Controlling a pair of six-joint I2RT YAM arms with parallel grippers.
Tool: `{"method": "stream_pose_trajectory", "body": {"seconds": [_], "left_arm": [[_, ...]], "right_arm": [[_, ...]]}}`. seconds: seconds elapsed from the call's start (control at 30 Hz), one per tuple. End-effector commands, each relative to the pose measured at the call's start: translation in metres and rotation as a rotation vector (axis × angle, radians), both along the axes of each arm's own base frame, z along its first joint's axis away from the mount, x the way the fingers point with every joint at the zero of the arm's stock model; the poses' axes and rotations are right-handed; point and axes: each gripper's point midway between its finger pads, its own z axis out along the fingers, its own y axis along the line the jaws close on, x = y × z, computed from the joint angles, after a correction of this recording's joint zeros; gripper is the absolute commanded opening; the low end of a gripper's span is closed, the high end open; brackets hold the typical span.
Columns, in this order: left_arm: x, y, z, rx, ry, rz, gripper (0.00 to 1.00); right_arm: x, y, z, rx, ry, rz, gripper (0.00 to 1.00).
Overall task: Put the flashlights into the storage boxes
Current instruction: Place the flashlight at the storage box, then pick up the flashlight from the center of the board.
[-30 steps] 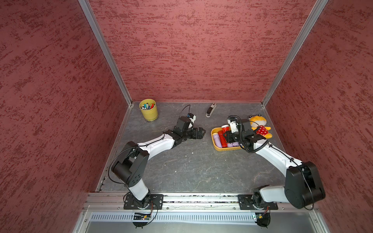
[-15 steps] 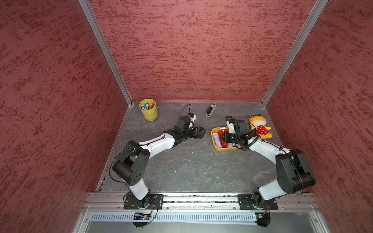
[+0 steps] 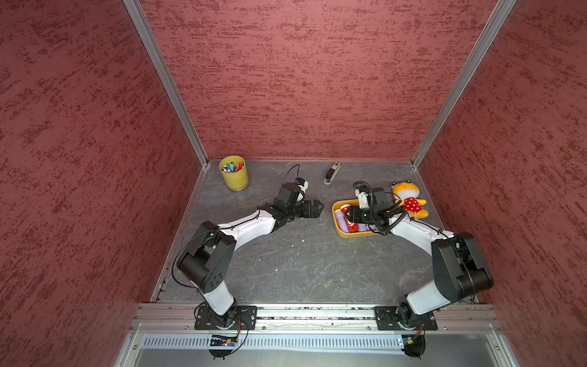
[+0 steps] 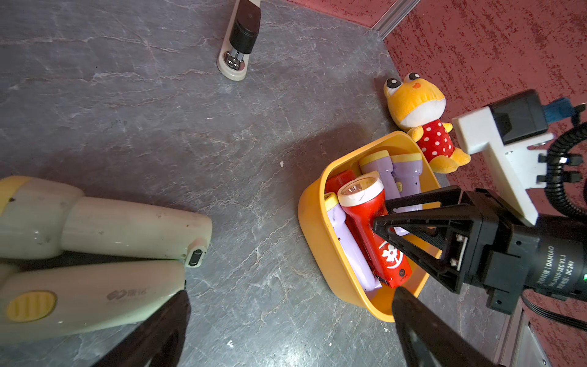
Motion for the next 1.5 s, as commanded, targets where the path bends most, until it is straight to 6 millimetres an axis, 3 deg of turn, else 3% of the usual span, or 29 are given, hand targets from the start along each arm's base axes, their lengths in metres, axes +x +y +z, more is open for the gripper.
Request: {"method": "stream_pose_trajectory", "body": {"seconds": [0.0,0.23,0.43,0.7,1.03,1.37,1.47], "left_arm": [[0.001,0.004,0.002,0.003,-0.005,0.010,0.99],[0.001,0.005,0.001,0.004,0.000,0.012,0.99],[0.001,0.005,0.002,0.002,-0.001,0.013,0.99],[0.002,0.011,0.007,-0.005,-0.012,0.026,0.99],[0.009,0.032,0.003,-0.014,0.022,0.068,0.99],[0.011,0.069,-0.001,-0.017,0.052,0.159,0.99],[0.008,0.087,-0.003,-0.017,0.057,0.200,0.99]], "right_arm": [[0.009,-0.004,0.013,-0.019,-0.031,-0.022,0.47],[-0.002,0.010,0.014,0.055,0.021,0.022,0.42],[-0.006,-0.006,0.020,-0.005,0.014,-0.037,0.48],[-0.008,-0.010,0.046,-0.024,-0.063,-0.063,0.53],[-0.007,0.003,0.082,-0.086,-0.171,-0.021,0.55],[0.018,0.047,0.130,-0.122,-0.318,0.106,0.56],[0.029,0.070,0.120,-0.135,-0.308,0.166,0.56]]}}
